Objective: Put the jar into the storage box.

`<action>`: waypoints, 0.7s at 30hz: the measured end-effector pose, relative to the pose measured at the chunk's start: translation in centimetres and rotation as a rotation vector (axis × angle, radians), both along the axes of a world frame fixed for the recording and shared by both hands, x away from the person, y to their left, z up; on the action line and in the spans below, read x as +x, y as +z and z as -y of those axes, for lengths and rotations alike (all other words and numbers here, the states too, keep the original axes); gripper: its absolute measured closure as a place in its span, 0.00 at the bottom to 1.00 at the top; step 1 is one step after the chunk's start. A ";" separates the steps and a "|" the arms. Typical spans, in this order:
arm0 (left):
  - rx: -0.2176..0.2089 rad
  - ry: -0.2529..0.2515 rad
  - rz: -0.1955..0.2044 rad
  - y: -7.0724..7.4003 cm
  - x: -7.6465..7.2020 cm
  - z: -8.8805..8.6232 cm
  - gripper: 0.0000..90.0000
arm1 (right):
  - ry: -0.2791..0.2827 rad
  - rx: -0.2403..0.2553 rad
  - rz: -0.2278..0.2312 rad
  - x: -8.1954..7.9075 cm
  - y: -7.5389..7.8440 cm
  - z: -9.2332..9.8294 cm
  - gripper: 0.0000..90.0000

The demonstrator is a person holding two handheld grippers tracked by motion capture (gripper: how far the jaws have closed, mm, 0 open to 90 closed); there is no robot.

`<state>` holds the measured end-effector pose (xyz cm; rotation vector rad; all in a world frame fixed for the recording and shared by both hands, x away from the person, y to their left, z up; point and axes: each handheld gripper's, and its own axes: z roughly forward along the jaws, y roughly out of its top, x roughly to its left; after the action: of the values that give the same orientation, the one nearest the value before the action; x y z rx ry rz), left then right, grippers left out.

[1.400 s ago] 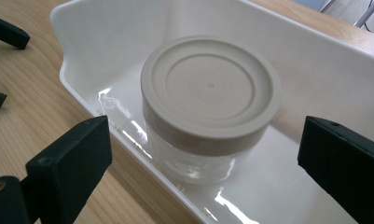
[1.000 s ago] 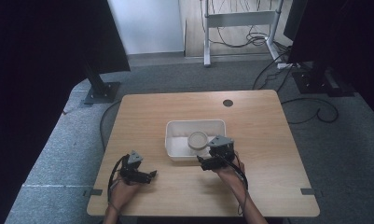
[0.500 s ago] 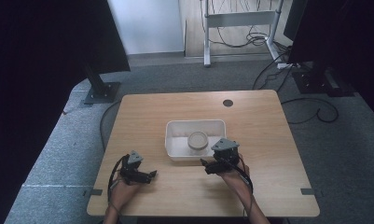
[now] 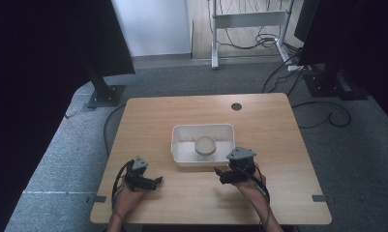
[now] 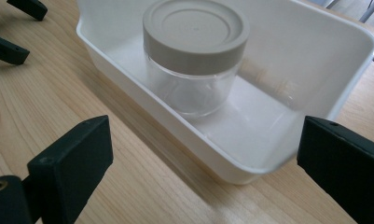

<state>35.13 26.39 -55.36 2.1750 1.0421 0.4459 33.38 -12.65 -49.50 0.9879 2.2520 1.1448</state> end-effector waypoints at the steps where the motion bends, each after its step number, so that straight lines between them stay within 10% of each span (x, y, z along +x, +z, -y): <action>1: 0.000 0.000 0.000 0.0 0.0 0.0 0.00 | 0.000 0.000 0.000 -0.1 0.0 0.2 0.03; 21: 0.000 0.003 0.000 0.0 0.0 0.0 0.00 | -0.028 0.017 -0.014 -1.6 -0.8 3.0 0.03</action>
<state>35.10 26.37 -55.36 2.1739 1.0453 0.4466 31.81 -15.69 -50.29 1.0338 2.2358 1.1499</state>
